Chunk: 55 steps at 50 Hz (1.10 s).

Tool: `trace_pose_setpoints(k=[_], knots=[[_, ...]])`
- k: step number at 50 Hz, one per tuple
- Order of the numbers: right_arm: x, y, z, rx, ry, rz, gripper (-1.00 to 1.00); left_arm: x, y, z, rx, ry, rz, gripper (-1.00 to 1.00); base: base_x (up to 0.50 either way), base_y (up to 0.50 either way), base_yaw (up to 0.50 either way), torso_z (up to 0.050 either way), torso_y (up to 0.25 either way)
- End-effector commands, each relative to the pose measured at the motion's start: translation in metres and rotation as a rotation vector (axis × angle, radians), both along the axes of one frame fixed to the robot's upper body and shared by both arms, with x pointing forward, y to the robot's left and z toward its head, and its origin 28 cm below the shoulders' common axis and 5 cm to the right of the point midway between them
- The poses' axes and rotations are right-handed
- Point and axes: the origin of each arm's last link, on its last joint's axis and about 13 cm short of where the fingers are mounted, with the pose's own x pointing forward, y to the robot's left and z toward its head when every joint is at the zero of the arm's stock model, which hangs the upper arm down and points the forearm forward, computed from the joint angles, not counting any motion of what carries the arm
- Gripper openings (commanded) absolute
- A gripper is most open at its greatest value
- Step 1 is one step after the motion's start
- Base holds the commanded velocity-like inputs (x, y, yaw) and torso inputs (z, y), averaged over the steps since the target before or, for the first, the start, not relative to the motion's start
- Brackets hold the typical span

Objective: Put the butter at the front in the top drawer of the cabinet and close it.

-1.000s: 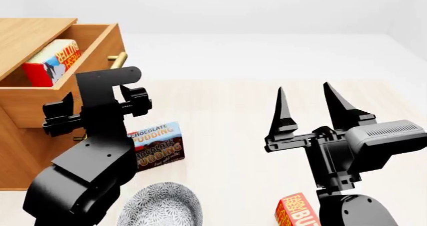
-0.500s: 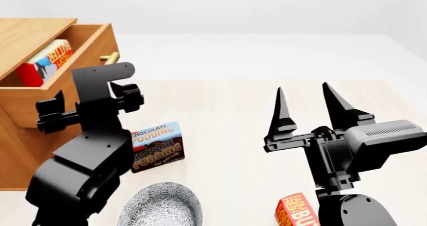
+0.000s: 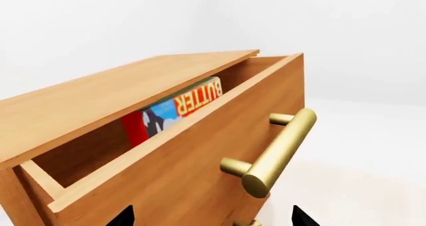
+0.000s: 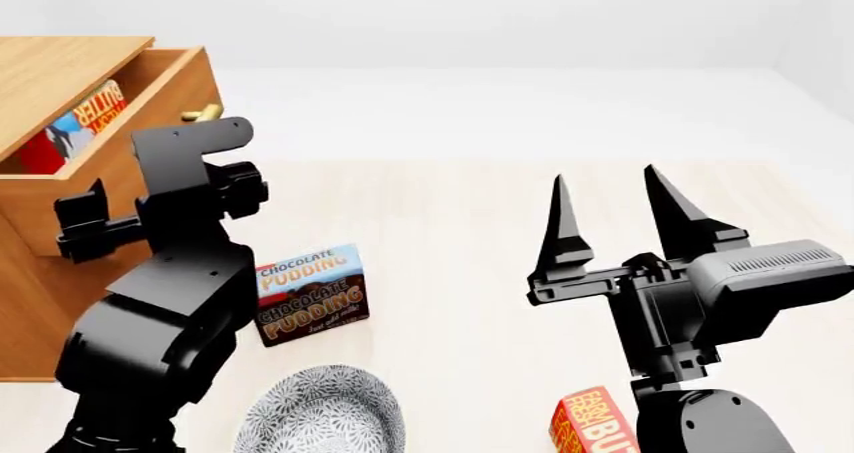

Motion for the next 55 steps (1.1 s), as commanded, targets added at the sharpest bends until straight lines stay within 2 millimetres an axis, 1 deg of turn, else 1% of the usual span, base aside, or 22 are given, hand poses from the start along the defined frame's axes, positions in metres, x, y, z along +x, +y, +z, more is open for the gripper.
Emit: trace_pose_setpoints(k=[1,13,16,20,55], knots=[[0.0,0.0,0.0,0.001,0.002,0.001,1.0,0.009,0.008,-0.002,0.014,0.009,0.042,1.0,0.0,0.0,0.0,0.0,0.0],[0.0,-0.001,-0.001,0.001,0.002,0.0,1.0,0.018,0.015,-0.003,0.028,0.018,0.084,1.0,0.0,0.0,0.0,0.0,0.0],[0.0,-0.001,-0.001,0.0,0.003,0.001,1.0,0.027,0.023,-0.006,0.034,0.035,0.134,1.0,0.0,0.0,0.0,0.0,0.0],[0.001,-0.001,-0.001,0.0,0.004,0.001,1.0,0.031,0.027,-0.007,0.035,0.042,0.155,1.0,0.0,0.0,0.0,0.0,0.0],[0.003,0.001,-0.001,-0.002,0.007,0.004,1.0,0.047,0.046,-0.009,0.045,0.07,0.257,1.0,0.0,0.0,0.0,0.0,0.0]])
